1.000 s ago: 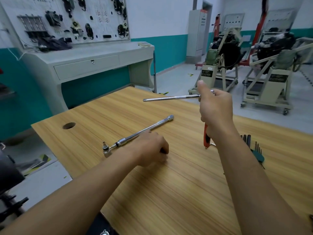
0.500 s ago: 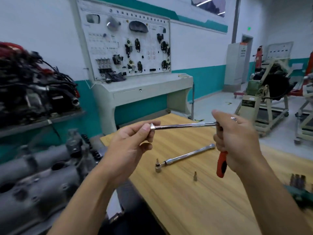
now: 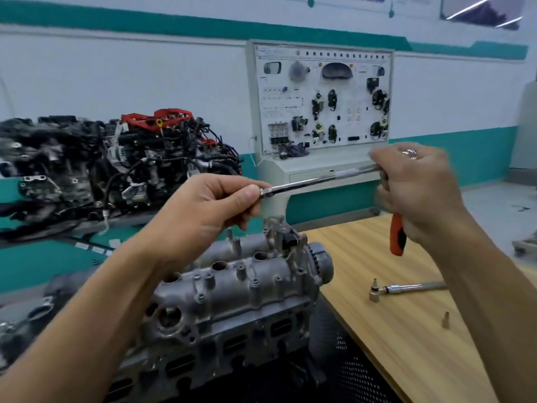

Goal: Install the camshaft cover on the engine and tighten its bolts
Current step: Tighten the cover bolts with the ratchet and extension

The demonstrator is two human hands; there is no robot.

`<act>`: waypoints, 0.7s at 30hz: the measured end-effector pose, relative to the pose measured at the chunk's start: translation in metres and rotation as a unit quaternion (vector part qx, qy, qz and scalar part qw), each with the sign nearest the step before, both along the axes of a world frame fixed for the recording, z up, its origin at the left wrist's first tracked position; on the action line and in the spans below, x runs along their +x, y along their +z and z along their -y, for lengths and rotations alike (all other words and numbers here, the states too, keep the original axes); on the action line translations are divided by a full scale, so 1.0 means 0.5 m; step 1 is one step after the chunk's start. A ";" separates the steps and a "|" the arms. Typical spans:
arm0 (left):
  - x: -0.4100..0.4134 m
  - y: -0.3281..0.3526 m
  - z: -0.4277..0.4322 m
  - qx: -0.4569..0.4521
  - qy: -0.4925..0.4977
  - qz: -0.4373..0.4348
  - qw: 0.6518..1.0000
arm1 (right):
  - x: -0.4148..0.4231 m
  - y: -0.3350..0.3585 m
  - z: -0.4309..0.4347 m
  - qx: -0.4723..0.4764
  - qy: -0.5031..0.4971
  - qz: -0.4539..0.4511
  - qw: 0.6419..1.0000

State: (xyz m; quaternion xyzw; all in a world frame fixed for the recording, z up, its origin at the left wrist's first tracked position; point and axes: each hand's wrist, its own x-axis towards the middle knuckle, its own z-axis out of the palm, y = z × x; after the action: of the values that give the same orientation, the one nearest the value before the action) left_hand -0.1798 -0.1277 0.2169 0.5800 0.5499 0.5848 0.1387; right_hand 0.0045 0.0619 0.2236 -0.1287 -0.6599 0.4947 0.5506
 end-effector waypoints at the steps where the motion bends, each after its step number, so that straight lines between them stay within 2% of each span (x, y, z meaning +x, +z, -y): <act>1: -0.011 0.004 0.019 -0.008 0.010 -0.004 1.000 | -0.016 0.014 0.013 0.029 -0.001 0.005 1.000; 7: -0.053 -0.015 0.101 0.008 0.026 0.124 0.992 | -0.144 0.092 0.092 0.169 -0.033 0.025 0.985; 8: -0.064 -0.011 0.121 0.001 0.044 0.107 0.993 | -0.170 0.105 0.104 0.181 -0.022 0.038 0.982; 9: -0.080 -0.003 0.144 -0.017 0.085 0.050 0.995 | -0.199 0.118 0.118 0.198 -0.003 0.056 0.979; 11: -0.115 0.029 0.179 -0.066 0.208 -0.119 0.969 | -0.267 0.140 0.163 0.258 0.014 0.105 0.960; 12: -0.130 0.047 0.189 -0.067 0.247 -0.167 0.952 | -0.306 0.149 0.195 0.294 0.014 0.130 0.947; 13: -0.142 0.061 0.195 -0.050 0.259 -0.171 0.949 | -0.347 0.157 0.230 0.324 0.008 0.150 0.934; 16: -0.181 0.078 0.198 0.009 0.263 -0.074 0.962 | -0.466 0.174 0.326 0.378 -0.024 0.181 0.908; 18: -0.223 0.074 0.204 0.034 0.293 -0.002 0.955 | -0.527 0.183 0.366 0.408 -0.049 0.177 0.894; 21: -0.271 0.064 0.229 0.037 0.302 0.031 0.952 | -0.589 0.183 0.389 0.472 -0.038 0.153 0.867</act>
State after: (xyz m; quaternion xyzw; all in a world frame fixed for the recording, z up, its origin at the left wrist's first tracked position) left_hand -0.3153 -0.2423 0.2488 0.3729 0.6730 0.6368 -0.0491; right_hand -0.2899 -0.1326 0.3150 0.0476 -0.8853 0.0767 0.4561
